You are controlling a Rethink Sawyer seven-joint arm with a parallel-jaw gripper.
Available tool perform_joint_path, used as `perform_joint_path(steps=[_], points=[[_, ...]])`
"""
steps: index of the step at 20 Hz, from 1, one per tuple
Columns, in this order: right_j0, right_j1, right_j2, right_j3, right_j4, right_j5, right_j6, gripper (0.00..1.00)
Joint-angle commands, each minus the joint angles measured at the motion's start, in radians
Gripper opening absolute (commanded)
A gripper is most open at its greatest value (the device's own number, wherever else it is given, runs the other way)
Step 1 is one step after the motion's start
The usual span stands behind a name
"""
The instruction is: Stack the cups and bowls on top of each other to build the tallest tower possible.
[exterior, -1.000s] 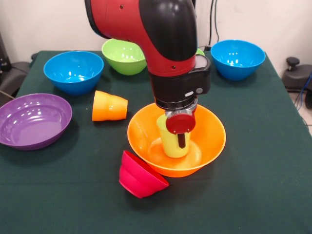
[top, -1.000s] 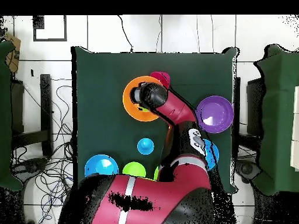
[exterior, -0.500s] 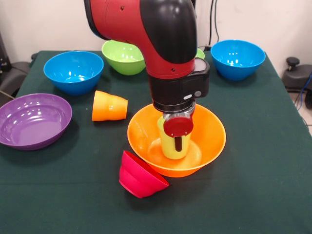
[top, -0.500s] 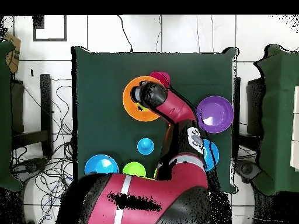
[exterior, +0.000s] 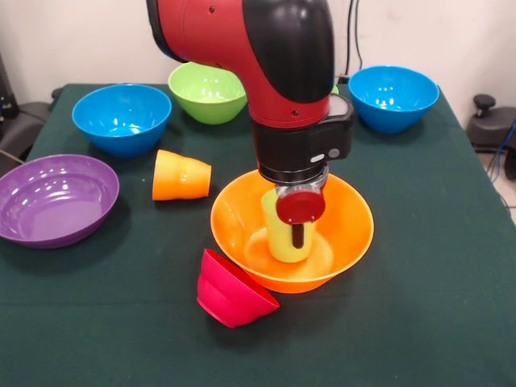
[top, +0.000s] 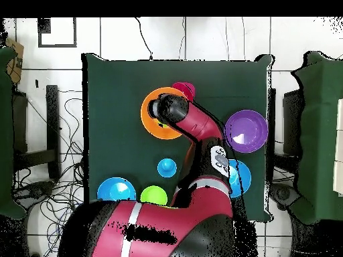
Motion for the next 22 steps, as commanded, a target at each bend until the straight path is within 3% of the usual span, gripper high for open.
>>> perform_joint_path(steps=[1,18,19,22], points=[[0.032,0.092,0.064,-0.023,-0.010,-0.064,0.097,0.00],[0.027,0.105,0.031,-0.048,-0.028,-0.055,0.070,0.00],[0.031,0.108,0.023,-0.053,-0.029,-0.050,0.072,1.00],[0.029,0.107,0.022,-0.052,-0.032,-0.052,0.068,1.00]])
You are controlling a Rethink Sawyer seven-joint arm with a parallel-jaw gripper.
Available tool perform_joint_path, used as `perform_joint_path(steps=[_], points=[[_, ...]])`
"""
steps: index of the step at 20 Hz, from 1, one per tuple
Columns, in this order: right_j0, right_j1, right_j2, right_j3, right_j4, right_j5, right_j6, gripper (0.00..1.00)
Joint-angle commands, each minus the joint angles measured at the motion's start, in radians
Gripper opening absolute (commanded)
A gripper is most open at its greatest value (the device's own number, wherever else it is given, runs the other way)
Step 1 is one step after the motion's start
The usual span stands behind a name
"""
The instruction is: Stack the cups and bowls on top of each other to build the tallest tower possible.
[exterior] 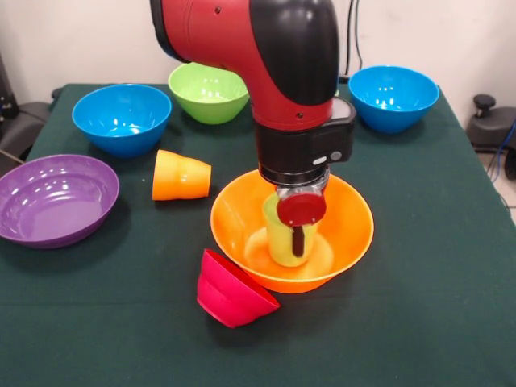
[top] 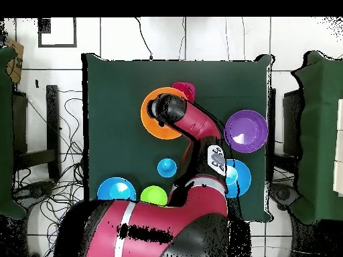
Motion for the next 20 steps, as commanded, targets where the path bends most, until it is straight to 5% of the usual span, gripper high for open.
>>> perform_joint_path(steps=[1,14,20], points=[[0.011,0.090,0.046,-0.035,-0.033,-0.053,0.067,1.00],[0.035,0.064,-0.004,-0.015,-0.034,-0.027,0.091,1.00],[0.071,-0.128,-0.050,0.119,-0.039,0.085,0.091,1.00]])
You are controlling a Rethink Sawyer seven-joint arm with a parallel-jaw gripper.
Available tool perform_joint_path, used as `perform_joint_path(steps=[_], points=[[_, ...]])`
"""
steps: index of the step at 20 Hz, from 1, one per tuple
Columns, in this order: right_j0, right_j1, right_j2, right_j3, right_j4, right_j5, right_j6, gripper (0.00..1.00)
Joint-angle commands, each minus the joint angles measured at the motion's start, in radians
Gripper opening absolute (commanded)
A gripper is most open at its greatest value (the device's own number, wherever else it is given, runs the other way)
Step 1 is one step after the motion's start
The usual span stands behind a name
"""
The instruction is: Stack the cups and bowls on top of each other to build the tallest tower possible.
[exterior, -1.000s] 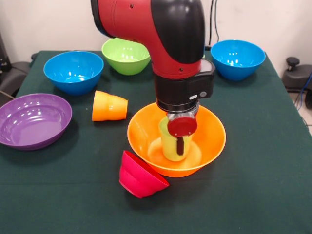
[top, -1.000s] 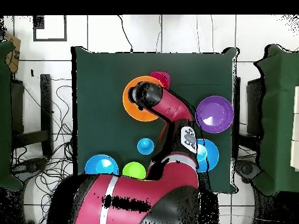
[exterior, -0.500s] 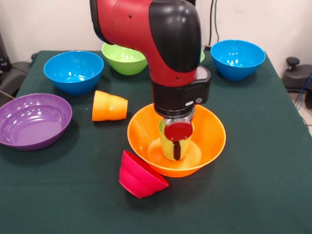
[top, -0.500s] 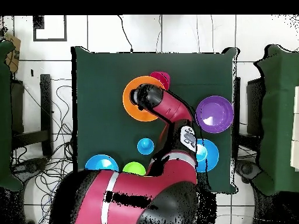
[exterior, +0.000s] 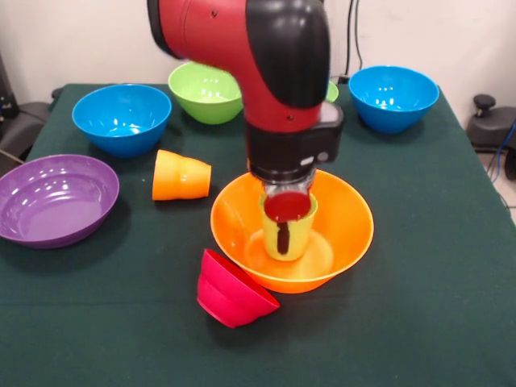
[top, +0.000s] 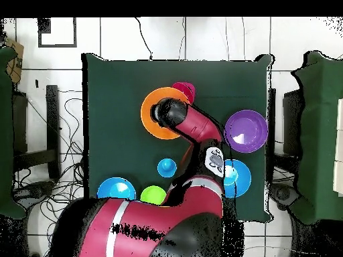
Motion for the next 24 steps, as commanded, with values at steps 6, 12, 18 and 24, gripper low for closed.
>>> perform_joint_path(steps=[6,12,18,24], points=[[0.039,-0.302,-0.013,0.187,-0.053,0.223,0.044,1.00],[0.037,-0.423,-0.055,0.183,-0.076,0.380,0.025,1.00],[0.031,-0.539,-0.107,0.132,-0.109,0.575,0.012,1.00],[-0.039,-0.594,-0.114,0.176,-0.131,0.559,-0.095,1.00]])
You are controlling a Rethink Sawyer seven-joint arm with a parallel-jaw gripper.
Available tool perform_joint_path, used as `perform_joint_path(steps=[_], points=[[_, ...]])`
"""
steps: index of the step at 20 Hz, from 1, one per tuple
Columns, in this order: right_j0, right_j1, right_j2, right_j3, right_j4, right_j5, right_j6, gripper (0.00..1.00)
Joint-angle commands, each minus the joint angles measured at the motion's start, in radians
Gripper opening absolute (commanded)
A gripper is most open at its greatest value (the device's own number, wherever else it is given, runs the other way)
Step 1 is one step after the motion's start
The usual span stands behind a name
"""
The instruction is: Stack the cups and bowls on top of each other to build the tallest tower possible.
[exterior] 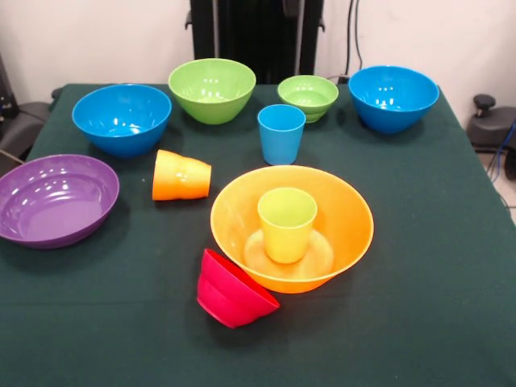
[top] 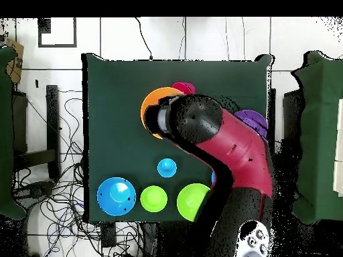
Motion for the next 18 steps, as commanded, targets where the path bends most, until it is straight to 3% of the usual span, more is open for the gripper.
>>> perform_joint_path(steps=[1,8,18], points=[[-0.067,-0.077,0.025,0.065,-0.103,0.079,-0.114,1.00],[-0.128,-0.163,0.033,0.161,-0.177,0.064,-0.217,1.00],[-0.235,-0.252,0.126,0.293,-0.290,0.004,-0.453,1.00]])
